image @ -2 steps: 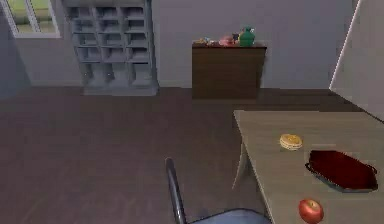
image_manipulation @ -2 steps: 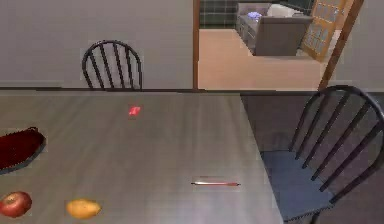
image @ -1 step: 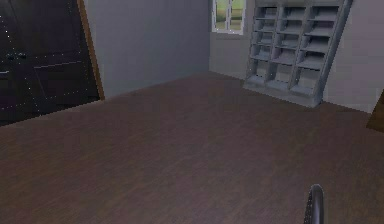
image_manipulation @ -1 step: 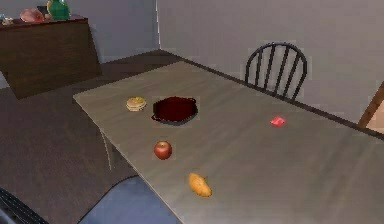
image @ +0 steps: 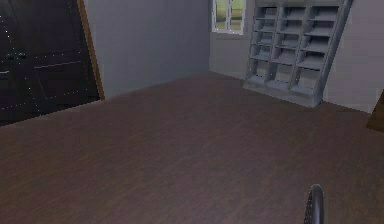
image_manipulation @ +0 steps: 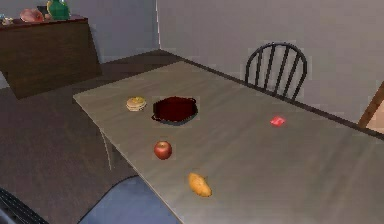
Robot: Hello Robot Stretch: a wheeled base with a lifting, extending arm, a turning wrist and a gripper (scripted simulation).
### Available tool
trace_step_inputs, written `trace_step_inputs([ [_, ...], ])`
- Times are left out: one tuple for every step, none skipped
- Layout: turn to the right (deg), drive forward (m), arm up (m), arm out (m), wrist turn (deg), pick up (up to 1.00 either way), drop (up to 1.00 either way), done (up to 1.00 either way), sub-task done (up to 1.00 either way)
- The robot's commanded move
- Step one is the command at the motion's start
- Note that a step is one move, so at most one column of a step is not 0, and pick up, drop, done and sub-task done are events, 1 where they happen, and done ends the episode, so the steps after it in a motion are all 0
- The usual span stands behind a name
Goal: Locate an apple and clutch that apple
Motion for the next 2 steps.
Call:
trace_step_inputs([
  [0.0,0.0,0.38,0.0,0.0,0.0,0.0,0.0,0.0],
  [0.0,0.0,0.0,0.32,0.0,0.0,0.0,0.0,0.0],
])
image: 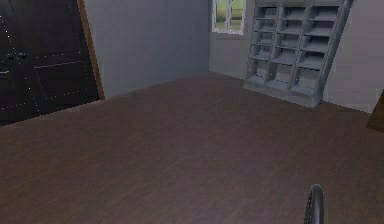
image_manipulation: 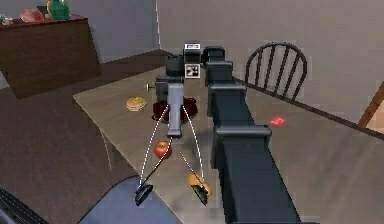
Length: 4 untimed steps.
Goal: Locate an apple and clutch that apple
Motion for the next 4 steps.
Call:
trace_step_inputs([
  [0.0,0.0,0.0,0.0,45.0,0.0,0.0,0.0,0.0],
  [0.0,0.0,0.0,0.0,45.0,0.0,0.0,0.0,0.0],
  [0.0,0.0,0.0,0.0,45.0,0.0,0.0,0.0,0.0],
  [0.0,0.0,0.0,0.0,18.0,0.0,0.0,0.0,0.0],
])
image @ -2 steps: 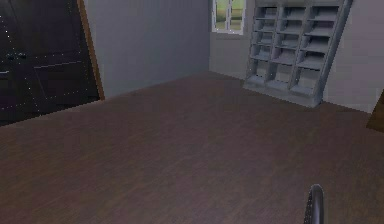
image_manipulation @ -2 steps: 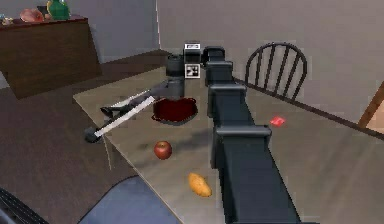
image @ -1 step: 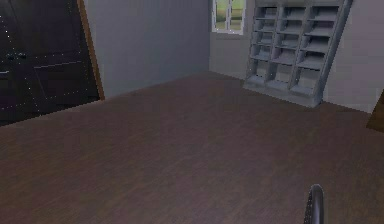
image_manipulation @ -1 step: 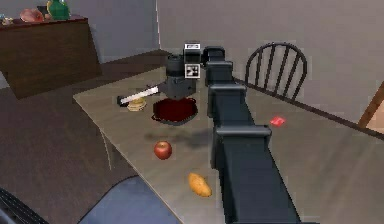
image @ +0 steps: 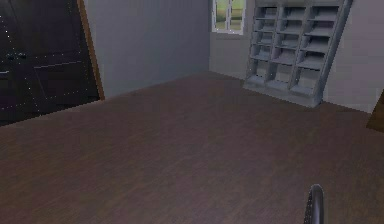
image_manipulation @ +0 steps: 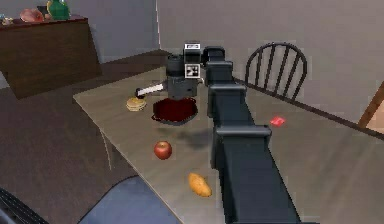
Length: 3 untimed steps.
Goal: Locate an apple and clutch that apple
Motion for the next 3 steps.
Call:
trace_step_inputs([
  [0.0,0.0,-0.28,0.0,0.0,0.0,0.0,0.0,0.0],
  [0.0,0.0,0.0,0.0,0.0,1.0,0.0,0.0,0.0],
  [0.0,0.0,0.1,0.0,0.0,0.0,0.0,0.0,0.0],
])
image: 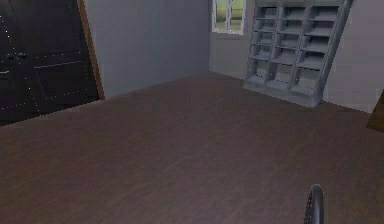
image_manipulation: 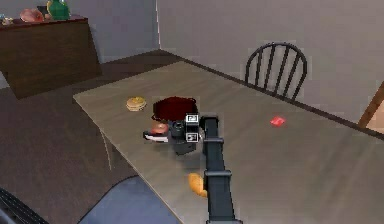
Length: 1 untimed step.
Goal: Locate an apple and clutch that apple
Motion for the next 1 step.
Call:
trace_step_inputs([
  [0.0,0.0,0.0,0.0,0.0,0.0,0.0,1.0,0.0],
])
